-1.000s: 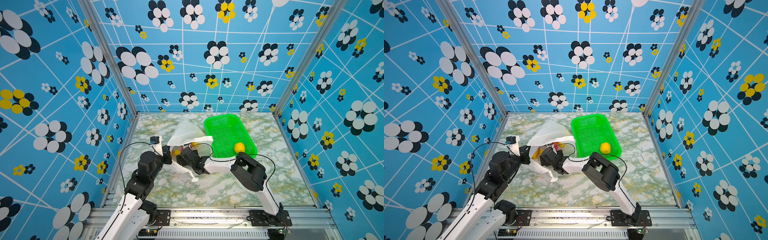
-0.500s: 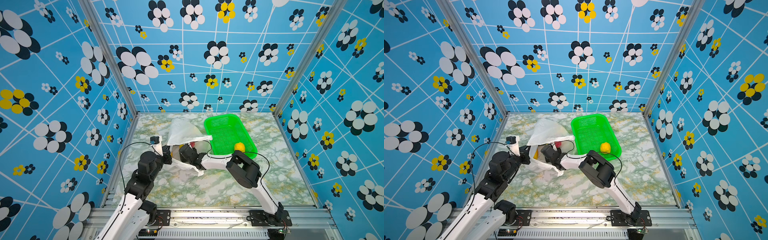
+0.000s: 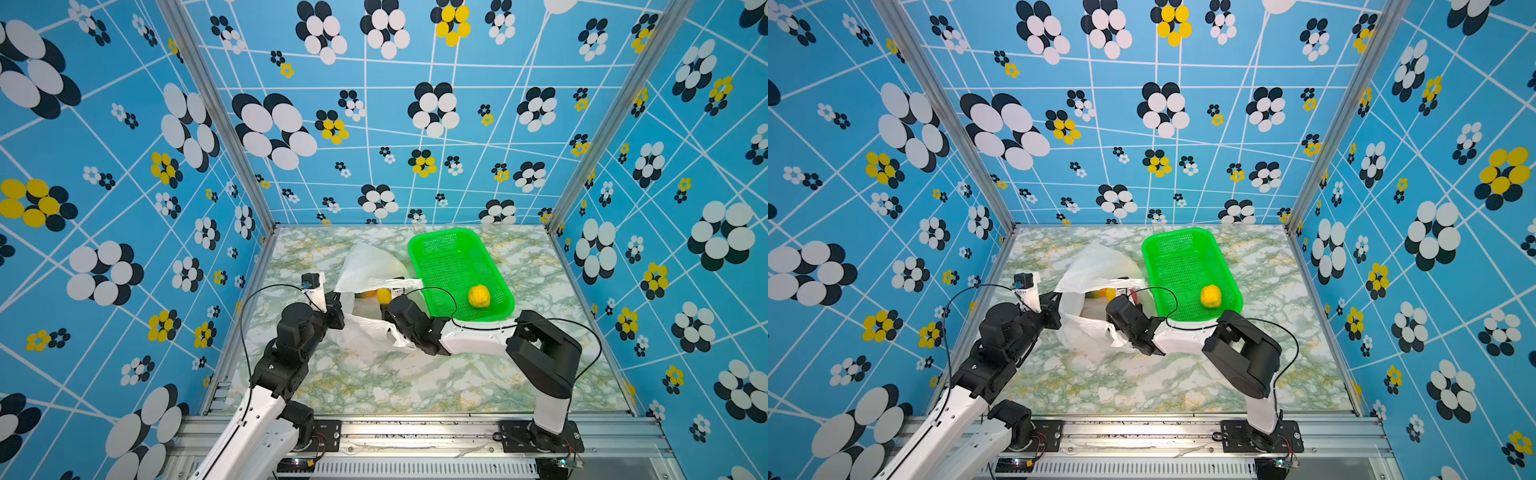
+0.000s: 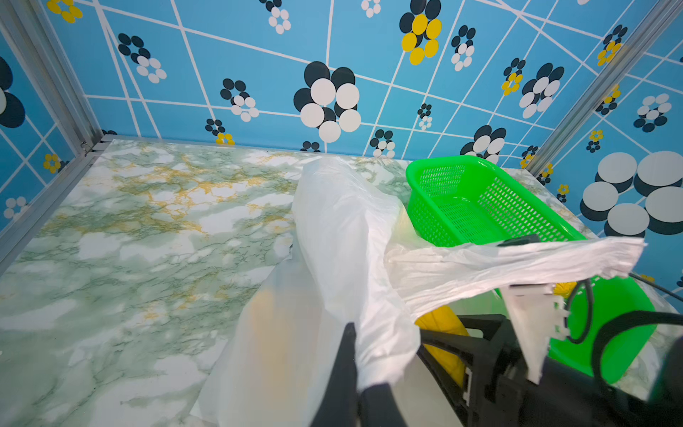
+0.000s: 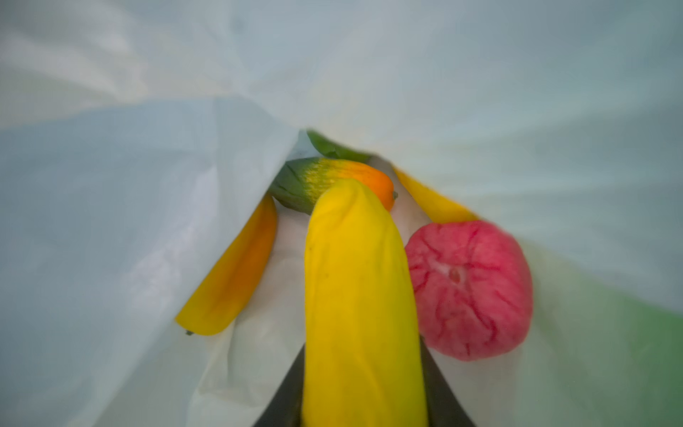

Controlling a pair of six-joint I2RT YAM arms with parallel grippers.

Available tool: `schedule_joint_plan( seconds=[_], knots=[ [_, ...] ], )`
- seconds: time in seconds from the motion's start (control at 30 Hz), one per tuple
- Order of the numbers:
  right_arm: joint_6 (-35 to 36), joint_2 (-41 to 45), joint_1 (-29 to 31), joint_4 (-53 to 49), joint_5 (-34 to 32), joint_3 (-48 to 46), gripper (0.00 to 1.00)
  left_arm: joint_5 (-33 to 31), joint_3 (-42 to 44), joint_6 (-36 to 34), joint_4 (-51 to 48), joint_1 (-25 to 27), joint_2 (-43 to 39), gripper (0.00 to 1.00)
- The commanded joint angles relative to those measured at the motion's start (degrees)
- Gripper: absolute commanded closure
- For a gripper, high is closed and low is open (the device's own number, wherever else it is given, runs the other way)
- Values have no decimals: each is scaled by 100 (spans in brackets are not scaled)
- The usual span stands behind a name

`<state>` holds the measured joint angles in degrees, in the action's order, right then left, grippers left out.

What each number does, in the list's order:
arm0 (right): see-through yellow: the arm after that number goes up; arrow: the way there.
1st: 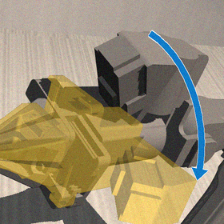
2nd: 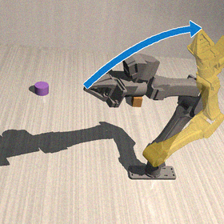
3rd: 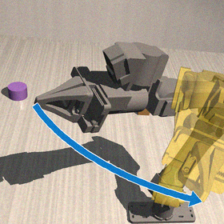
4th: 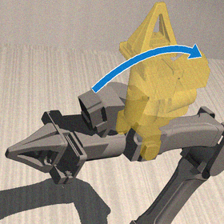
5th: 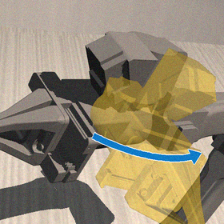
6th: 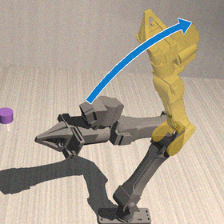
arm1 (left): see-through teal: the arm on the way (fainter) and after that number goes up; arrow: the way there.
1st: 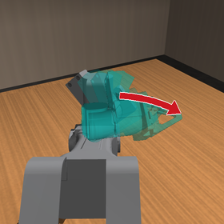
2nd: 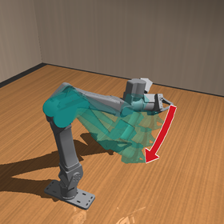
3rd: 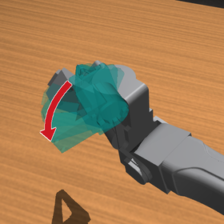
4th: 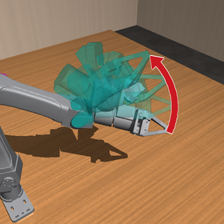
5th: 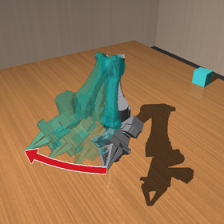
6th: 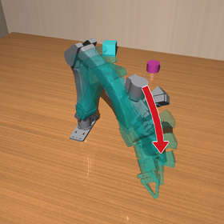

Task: Untie the knot of the plastic bag and take out the fruit
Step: 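Grasp the long yellow fruit inside the bag with the right gripper, then lift the long yellow fruit up out of the bag mouth with the right gripper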

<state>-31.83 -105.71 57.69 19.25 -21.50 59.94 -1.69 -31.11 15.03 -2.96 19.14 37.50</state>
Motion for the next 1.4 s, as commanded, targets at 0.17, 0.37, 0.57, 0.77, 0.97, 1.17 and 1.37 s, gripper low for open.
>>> schedule_joint_plan(
  seconds=[0.17, 0.37, 0.57, 0.77, 0.97, 1.17, 1.37],
  knots=[
    [-134, 1093, 39, 856, 355, -964, 66, 2, 90, -45, 64, 18, 55, 100],
    [-196, 986, 32, 208, -311, -660, 75, 7, 101, -38, 67, 12, -11, 100],
    [-233, 37, 174, -465, -724, 322, 76, -149, -9, -20, -207, 14, -170, 100],
    [506, -100, 574, 434, -122, 360, 72, -721, -207, -10, -706, 83, -280, 100],
    [1052, 900, 570, 1710, 418, -775, 69, -689, -348, -62, -750, 199, 40, 100],
    [1127, 2100, 295, 2574, 835, -1970, 67, -740, -294, -61, -701, 206, -17, 100],
    [995, 2577, -40, 2801, 1113, -2538, 66, -775, -226, -61, -668, 215, -155, 100]
  ],
)
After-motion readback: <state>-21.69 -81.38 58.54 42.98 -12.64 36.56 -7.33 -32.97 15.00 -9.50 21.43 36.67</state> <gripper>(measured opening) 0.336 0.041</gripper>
